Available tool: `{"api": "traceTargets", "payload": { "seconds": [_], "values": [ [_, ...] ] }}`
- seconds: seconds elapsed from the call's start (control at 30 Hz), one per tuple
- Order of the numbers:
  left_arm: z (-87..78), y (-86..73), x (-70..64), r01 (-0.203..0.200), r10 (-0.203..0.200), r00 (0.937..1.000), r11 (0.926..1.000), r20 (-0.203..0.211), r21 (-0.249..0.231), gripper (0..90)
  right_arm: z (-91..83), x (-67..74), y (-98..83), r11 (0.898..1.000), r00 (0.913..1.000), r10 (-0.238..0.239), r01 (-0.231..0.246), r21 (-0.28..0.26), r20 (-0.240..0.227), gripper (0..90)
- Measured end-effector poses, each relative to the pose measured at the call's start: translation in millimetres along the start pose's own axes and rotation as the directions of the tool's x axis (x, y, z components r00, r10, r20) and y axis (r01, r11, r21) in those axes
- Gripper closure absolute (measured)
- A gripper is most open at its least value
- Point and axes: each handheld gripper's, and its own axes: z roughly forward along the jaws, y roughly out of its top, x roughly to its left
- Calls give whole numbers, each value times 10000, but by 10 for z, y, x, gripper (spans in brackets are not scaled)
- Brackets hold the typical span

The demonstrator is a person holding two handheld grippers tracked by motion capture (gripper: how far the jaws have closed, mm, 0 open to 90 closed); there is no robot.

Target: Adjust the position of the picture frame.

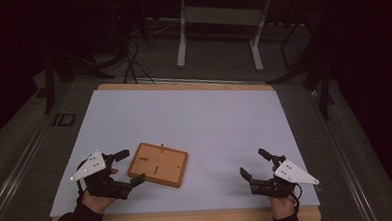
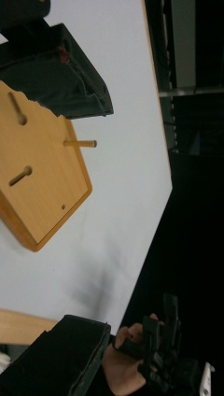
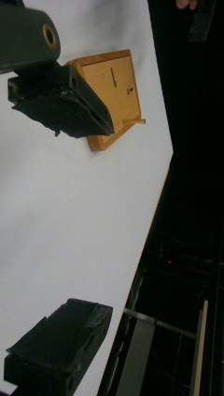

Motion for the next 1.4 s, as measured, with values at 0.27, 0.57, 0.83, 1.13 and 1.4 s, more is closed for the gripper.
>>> {"api": "traceTargets", "payload": {
  "seconds": [0.27, 0.57, 0.83, 1.13, 1.4],
  "values": [
    [157, 207, 57, -606, 604, 9982, 9975, 54, 377, 3, 19, 12, -1, 9997, 9999, 170, -171, -165, -6, 105],
    [367, 319, 201, -663, 657, 9978, 9962, 126, 561, 4, -5, -12, 9, 9971, 9979, 575, -559, -512, 300, 105],
    [635, 308, 313, -804, 794, 9967, 9932, 153, 838, 35, -13, -3, 16, 9973, 9982, 502, -484, -545, 321, 105],
    [863, 123, 457, -990, 1005, 9949, 9836, -24, 1509, 132, -25, -6, 11, 9973, 9986, 512, -518, -529, -116, 105],
    [1009, -58, 577, -623, 682, 9976, 9670, -154, 2471, 231, -30, 33, 26, 9970, 9988, 264, -292, -718, -403, 106]
  ]
}}
